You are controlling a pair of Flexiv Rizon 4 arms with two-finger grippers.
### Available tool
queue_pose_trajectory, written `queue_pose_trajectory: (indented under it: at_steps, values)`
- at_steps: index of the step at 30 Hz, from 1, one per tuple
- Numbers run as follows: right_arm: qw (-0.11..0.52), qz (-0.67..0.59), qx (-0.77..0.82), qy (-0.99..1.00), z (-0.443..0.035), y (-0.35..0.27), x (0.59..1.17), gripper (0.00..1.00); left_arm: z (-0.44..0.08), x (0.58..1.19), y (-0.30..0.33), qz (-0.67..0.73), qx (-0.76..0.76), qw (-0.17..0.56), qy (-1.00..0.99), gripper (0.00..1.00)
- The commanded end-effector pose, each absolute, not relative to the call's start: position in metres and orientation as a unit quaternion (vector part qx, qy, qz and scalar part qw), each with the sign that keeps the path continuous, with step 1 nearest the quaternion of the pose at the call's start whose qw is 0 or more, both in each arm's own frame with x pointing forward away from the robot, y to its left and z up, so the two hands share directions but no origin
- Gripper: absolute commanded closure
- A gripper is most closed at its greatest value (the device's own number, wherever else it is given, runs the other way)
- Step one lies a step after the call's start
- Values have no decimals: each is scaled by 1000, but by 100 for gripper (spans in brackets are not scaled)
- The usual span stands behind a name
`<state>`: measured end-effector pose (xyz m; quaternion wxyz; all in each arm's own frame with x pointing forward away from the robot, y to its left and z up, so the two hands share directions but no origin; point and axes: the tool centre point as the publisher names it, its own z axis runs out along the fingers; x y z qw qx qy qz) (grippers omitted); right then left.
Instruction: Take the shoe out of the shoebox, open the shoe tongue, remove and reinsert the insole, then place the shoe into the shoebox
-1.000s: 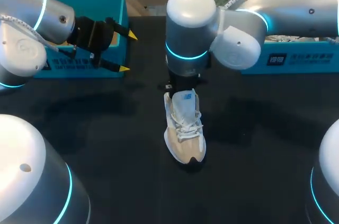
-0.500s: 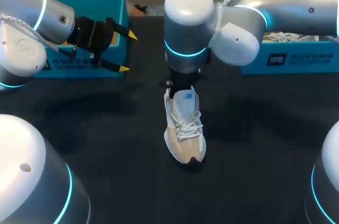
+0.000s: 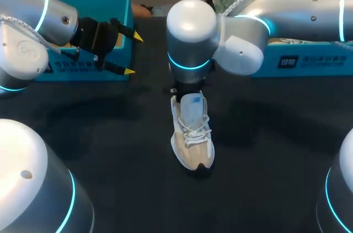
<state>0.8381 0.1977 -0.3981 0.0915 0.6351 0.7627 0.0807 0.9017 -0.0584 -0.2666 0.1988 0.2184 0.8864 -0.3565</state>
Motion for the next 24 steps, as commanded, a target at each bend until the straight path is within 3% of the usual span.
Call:
queue_pose_trajectory:
  at_steps: [1, 11, 24]
  values:
    - [87, 76, 636, 763, -405, 201, 842, 100, -266, 901, -58, -356, 218, 199, 887, 0]
    - [121, 78, 634, 760, -386, 196, 845, 100, -266, 901, -58, -356, 218, 199, 887, 0]
    - [140, 93, 635, 754, -410, 199, 852, 100, -266, 901, -58, -356, 218, 199, 887, 0]
